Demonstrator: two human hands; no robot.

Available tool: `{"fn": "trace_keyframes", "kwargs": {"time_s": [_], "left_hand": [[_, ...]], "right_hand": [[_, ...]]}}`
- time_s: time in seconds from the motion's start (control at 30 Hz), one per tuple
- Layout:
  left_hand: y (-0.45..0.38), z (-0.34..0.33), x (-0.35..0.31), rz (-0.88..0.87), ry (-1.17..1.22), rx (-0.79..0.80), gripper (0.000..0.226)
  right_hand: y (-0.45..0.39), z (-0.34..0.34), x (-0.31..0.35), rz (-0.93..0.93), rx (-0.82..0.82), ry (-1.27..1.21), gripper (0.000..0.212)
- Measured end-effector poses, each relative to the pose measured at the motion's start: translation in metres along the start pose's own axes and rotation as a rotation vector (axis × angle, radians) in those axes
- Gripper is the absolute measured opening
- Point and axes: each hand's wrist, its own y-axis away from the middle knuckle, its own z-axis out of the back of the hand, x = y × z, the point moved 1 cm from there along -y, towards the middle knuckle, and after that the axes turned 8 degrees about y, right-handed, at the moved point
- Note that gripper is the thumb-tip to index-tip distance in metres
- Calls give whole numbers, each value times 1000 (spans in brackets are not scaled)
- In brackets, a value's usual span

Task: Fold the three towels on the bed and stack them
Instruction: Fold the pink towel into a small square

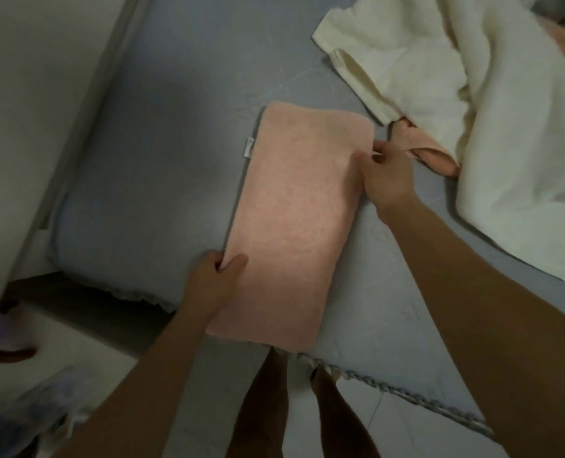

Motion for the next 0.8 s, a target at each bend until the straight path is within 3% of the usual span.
{"fn": "trace_keyframes", "kwargs": {"time_s": [0.17,0.3,0.43,0.53,0.6,0.7,0.8], "left_hand": [[52,-50,23,125,284,-14,25],[87,-63,37,238,477,84,23],[133,-68,59,304,581,139,14],[164,-65,64,247,584,54,12],[180,-61,60,215,630,19,31],[196,-55,52,321,734,-28,52],[213,-52,40,473,742,108,42]], "right_hand": [[73,-29,-63,-115,214,-30,26],[154,-15,-132,-268,427,-33,38],[207,10,-173,-293,629,10,31],[223,33,-169,-293,622,-58,28],[227,48,-159,-307,600,-109,34],[234,68,-144,-309,559,-134,51],[244,87,-139,-304,477,-56,57]]}}
